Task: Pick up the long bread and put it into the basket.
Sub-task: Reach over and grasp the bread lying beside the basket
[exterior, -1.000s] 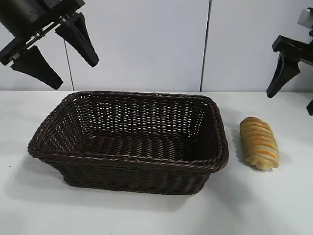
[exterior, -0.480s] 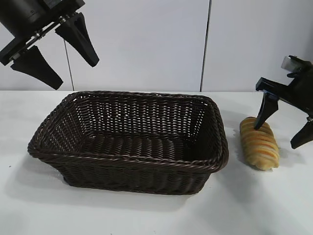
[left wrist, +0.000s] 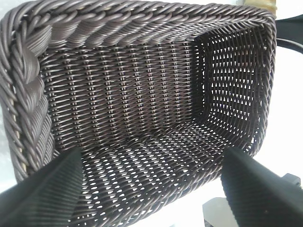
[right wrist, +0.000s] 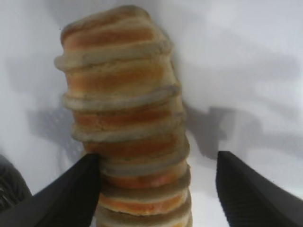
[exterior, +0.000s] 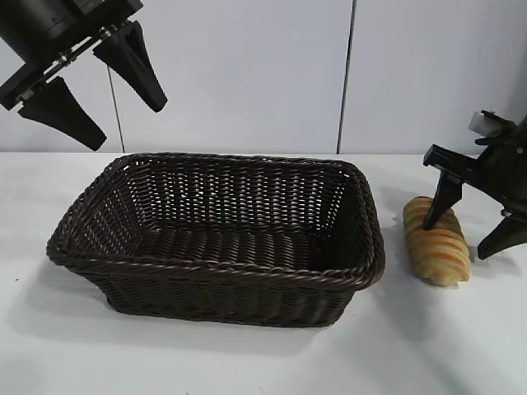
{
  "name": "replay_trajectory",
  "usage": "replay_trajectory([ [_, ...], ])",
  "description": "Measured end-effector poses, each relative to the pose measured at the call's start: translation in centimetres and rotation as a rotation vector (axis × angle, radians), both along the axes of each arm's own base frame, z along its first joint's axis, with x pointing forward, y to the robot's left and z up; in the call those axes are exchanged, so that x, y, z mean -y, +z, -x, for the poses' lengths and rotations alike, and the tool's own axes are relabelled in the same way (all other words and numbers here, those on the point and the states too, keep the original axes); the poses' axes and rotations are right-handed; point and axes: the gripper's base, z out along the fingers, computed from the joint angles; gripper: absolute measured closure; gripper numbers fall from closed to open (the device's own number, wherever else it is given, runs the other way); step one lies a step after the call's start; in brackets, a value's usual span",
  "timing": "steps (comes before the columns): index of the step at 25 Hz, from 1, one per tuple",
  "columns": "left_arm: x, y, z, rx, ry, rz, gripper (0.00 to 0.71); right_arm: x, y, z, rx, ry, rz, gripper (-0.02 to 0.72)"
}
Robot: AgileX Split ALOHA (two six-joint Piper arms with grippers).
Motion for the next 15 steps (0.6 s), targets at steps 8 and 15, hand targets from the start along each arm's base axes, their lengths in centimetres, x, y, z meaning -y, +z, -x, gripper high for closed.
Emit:
replay_trajectory([
  [8,0.01,0.01,0.0,0.0,0.0,0.002,0.127,0.03,0.01,-0.05,0.01,0.015,0.009,0.627],
  [15,0.01,0.01,0.0,0.0,0.001,0.002,0.127,-0.13,0.76,0.22,0.005,0.071,0.008,0.629],
])
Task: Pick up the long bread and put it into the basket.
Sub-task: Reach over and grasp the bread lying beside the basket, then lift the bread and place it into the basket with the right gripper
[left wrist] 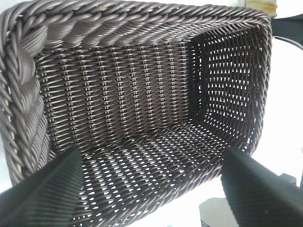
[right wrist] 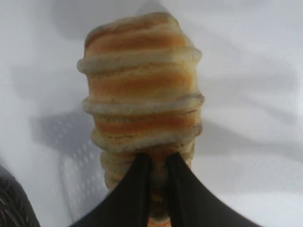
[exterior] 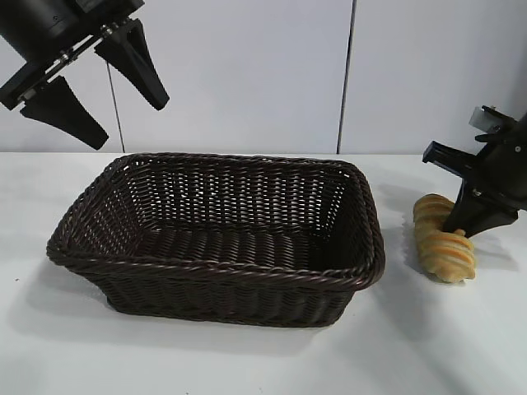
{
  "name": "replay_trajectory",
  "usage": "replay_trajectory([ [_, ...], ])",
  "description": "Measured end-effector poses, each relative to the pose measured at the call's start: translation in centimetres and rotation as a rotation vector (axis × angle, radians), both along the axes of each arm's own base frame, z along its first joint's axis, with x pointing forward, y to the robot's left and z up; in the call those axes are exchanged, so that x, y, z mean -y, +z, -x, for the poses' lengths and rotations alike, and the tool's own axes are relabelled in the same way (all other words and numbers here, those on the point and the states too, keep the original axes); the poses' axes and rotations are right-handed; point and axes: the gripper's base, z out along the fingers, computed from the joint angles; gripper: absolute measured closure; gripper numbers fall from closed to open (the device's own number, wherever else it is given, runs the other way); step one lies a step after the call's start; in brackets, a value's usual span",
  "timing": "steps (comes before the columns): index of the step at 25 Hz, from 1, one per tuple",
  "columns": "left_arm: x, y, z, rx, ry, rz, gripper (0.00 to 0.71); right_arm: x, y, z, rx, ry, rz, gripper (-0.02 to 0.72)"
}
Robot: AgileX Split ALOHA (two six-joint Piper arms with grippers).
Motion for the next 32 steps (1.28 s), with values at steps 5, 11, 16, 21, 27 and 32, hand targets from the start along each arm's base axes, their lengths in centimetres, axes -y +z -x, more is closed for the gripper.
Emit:
replay_trajectory([
  [5,0.0,0.0,0.0,0.0,0.0,0.0,0.127,-0.3,4.1,0.1,0.058,0.062,-0.01,0.631],
  [11,0.0,0.0,0.0,0.0,0.0,0.0,0.127,-0.6,10.0,0.5,0.151,0.122,-0.018,0.639],
  [16,0.0,0.0,0.0,0.0,0.0,0.0,0.127,-0.9,12.3,0.7,0.169,0.168,-0.031,0.639],
  [21,0.0,0.0,0.0,-0.001,-0.001,0.0,0.127,-2.3,12.8,0.8,0.18,0.248,-0.079,0.64],
  [27,0.0,0.0,0.0,-0.001,-0.001,0.0,0.127,-8.0,12.9,1.5,0.183,0.4,-0.103,0.64],
  [32,0.0,0.0,0.0,-0.001,-0.001,0.0,0.127,-13.1,13.0,2.5,0.218,0.522,-0.111,0.64],
])
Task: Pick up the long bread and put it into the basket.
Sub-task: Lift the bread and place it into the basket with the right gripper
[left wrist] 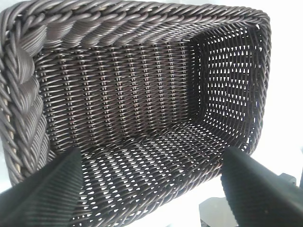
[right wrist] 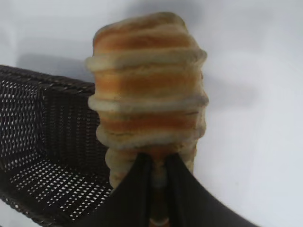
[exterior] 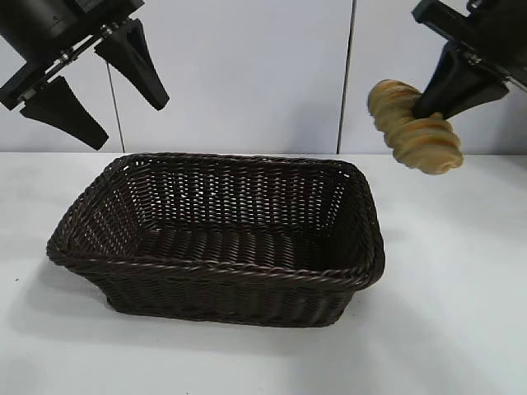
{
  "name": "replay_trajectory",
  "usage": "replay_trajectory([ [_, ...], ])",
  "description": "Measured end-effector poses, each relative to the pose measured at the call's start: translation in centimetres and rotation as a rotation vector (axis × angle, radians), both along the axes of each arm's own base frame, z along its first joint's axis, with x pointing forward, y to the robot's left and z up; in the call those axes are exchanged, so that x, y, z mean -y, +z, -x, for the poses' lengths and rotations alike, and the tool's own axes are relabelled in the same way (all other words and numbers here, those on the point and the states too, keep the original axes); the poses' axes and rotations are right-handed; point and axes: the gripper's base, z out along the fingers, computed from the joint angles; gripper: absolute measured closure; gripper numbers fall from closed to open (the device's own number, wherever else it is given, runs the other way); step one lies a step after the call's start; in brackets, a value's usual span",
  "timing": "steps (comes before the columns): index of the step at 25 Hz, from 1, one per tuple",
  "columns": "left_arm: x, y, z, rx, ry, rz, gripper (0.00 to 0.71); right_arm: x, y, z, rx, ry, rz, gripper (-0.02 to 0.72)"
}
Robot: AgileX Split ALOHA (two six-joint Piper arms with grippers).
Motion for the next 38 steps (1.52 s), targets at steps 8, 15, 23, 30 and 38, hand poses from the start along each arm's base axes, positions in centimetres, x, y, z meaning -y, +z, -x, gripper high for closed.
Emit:
replay_trajectory([
  [8,0.0,0.0,0.0,0.0,0.0,0.0,0.127,-4.9,0.2,1.3,0.16,0.219,0.034,0.64],
  [15,0.0,0.0,0.0,0.0,0.0,0.0,0.127,-5.6,-0.5,1.3,0.2,0.294,0.078,0.64],
  [23,0.0,0.0,0.0,0.0,0.0,0.0,0.127,-6.2,-4.8,-0.2,0.11,0.285,0.1,0.64],
  [30,0.0,0.0,0.0,0.0,0.0,0.0,0.127,-6.3,-5.0,-0.3,0.105,0.277,0.09,0.464],
  [38,0.0,0.0,0.0,0.0,0.0,0.0,0.127,-6.3,-5.0,-0.3,0.087,0.246,0.076,0.127],
])
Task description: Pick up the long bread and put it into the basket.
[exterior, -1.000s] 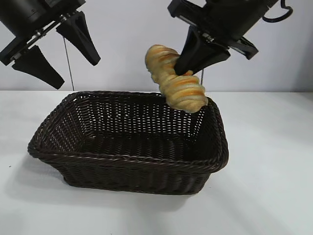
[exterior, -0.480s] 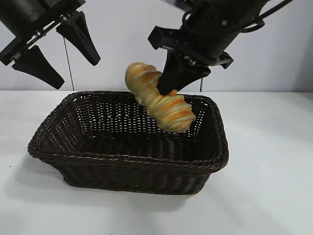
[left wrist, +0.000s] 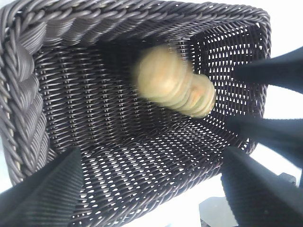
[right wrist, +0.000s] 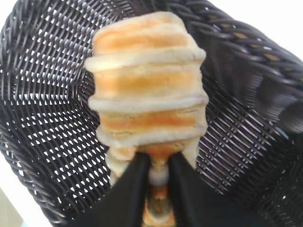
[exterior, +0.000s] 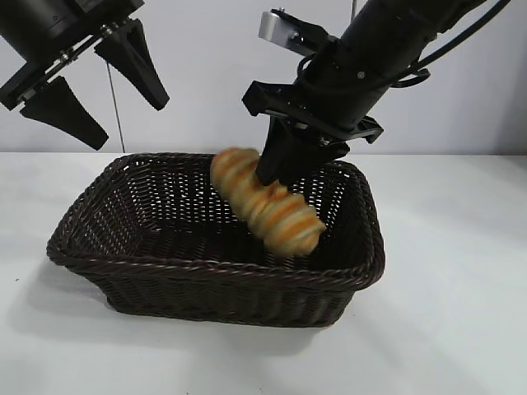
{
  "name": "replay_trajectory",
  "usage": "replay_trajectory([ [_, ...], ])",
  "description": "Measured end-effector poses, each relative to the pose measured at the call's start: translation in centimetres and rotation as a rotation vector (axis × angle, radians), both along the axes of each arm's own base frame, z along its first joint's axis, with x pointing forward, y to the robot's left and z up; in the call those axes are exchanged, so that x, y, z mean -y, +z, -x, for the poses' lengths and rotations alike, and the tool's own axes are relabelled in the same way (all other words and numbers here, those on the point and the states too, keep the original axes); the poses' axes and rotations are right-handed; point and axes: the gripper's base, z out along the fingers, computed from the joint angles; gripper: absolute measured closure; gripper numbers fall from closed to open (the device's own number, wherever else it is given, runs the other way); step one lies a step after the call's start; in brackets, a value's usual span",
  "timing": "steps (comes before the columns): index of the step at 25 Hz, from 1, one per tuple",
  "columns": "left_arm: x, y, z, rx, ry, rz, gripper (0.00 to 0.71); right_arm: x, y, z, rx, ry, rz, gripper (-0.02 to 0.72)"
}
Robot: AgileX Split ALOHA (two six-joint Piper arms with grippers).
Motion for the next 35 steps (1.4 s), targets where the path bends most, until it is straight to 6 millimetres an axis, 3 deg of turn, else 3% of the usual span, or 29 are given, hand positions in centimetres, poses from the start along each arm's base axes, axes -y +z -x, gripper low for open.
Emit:
replay_trajectory([
  [11,0.0,0.0,0.0,0.0,0.0,0.0,0.127,-0.1,0.2,0.1,-0.039,-0.015,-0.008,0.113],
  [15,0.0,0.0,0.0,0.0,0.0,0.0,0.127,-0.1,2.0,-0.3,-0.06,-0.004,-0.028,0.113],
  [18,0.0,0.0,0.0,-0.001,-0.001,0.0,0.127,0.7,3.8,-1.1,-0.074,-0.023,-0.048,0.113],
  [23,0.0,0.0,0.0,-0.001,-0.001,0.0,0.127,4.0,6.4,-2.8,-0.109,-0.137,-0.084,0.113],
  [26,0.0,0.0,0.0,-0.001,-0.001,0.0,0.127,5.7,6.5,-3.0,-0.153,-0.179,-0.075,0.113],
  [35,0.0,0.0,0.0,-0.001,-0.001,0.0,0.127,5.7,6.3,-2.7,-0.176,-0.169,-0.049,0.113],
])
